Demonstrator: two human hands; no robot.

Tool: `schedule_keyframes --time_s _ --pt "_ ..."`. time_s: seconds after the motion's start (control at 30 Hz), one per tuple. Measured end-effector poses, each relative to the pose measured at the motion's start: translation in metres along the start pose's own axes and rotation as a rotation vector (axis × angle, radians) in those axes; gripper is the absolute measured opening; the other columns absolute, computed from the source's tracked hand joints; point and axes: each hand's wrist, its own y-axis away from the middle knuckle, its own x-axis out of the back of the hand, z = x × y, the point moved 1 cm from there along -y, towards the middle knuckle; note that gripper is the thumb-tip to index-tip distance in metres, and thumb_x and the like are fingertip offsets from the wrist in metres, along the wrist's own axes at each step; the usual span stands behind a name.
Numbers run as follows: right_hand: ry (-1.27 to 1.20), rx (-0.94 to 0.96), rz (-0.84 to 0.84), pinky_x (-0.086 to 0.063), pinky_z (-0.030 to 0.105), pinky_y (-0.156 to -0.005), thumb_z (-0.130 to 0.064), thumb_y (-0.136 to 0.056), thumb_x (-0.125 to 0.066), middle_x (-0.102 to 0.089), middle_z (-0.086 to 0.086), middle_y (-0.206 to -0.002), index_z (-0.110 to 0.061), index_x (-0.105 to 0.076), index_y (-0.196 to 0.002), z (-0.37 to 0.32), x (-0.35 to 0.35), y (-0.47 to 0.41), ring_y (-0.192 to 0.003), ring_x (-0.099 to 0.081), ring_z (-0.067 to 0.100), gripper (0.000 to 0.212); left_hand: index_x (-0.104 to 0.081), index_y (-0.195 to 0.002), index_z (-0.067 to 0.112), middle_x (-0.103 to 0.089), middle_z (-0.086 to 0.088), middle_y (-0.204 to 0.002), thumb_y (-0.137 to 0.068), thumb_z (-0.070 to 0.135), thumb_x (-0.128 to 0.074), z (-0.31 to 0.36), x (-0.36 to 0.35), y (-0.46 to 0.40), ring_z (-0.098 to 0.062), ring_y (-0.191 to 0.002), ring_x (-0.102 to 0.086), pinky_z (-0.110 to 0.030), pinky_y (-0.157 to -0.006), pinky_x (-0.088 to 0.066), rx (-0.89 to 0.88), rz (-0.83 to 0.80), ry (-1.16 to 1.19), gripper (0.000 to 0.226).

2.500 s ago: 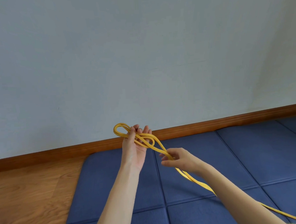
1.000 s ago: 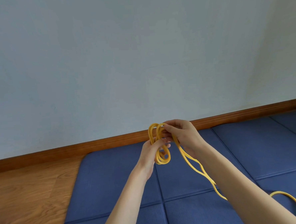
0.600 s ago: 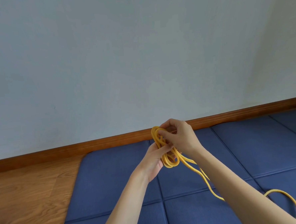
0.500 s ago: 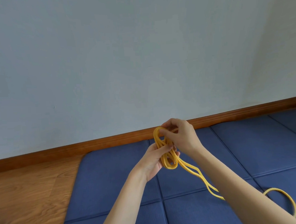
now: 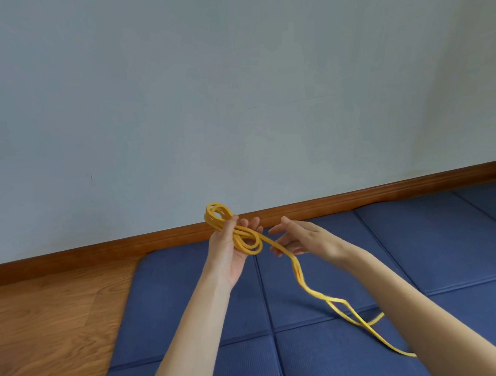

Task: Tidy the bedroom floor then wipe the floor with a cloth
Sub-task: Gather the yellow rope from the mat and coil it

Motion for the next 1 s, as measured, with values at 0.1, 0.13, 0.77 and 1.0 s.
schedule_keyframes --time_s 0.1,0.13,0.77,1.0 --pt "0.038 0.028 -0.064 -0.047 0.019 -0.084 -0.037 -0.096 -0.047 -0.069 0.004 -0.1 -0.014 -0.057 -0.117 0.008 -0.009 -0.005 -0.096 -0.064 0.013 0.033 -0.056 -0.075 0.005 -0.062 -0.001 -0.062 -0.094 0.016 -0.052 -0.001 0.006 0.001 -0.015 -0.066 -0.07 -0.032 -0.066 -0.059 -0.003 0.015 0.061 0.022" --pt "0.104 0.04 -0.086 -0.048 0.021 -0.084 -0.033 -0.092 -0.056 -0.068 0.003 -0.099 -0.016 -0.058 -0.115 0.013 -0.012 -0.008 -0.095 -0.064 0.014 0.028 -0.056 -0.075 0.005 -0.062 -0.001 -0.061 -0.094 0.017 -0.052 -0.001 0.007 0.001 -0.014 -0.064 -0.069 -0.031 -0.065 -0.059 -0.003 0.02 0.083 0.023" --pt "-0.366 0.023 0.111 -0.044 0.025 -0.061 -0.022 -0.095 -0.051 -0.05 0.001 -0.063 -0.005 -0.067 -0.089 0.038 0.011 -0.003 -0.056 -0.048 0.011 0.023 -0.049 -0.062 0.017 -0.042 0.007 -0.048 -0.093 0.018 -0.055 0.015 0.038 -0.01 -0.006 -0.042 -0.039 -0.022 -0.055 -0.043 -0.096 0.074 -0.221 0.032" --pt "-0.432 0.071 0.163 -0.041 0.021 -0.054 -0.021 -0.097 -0.048 -0.048 0.001 -0.065 -0.007 -0.055 -0.072 0.002 -0.001 -0.008 -0.053 -0.044 0.008 0.03 -0.047 -0.066 0.017 -0.036 0.005 -0.05 -0.082 0.036 -0.062 -0.003 0.022 -0.003 -0.007 -0.043 -0.034 -0.026 -0.054 -0.039 -0.001 -0.111 -0.507 0.029"
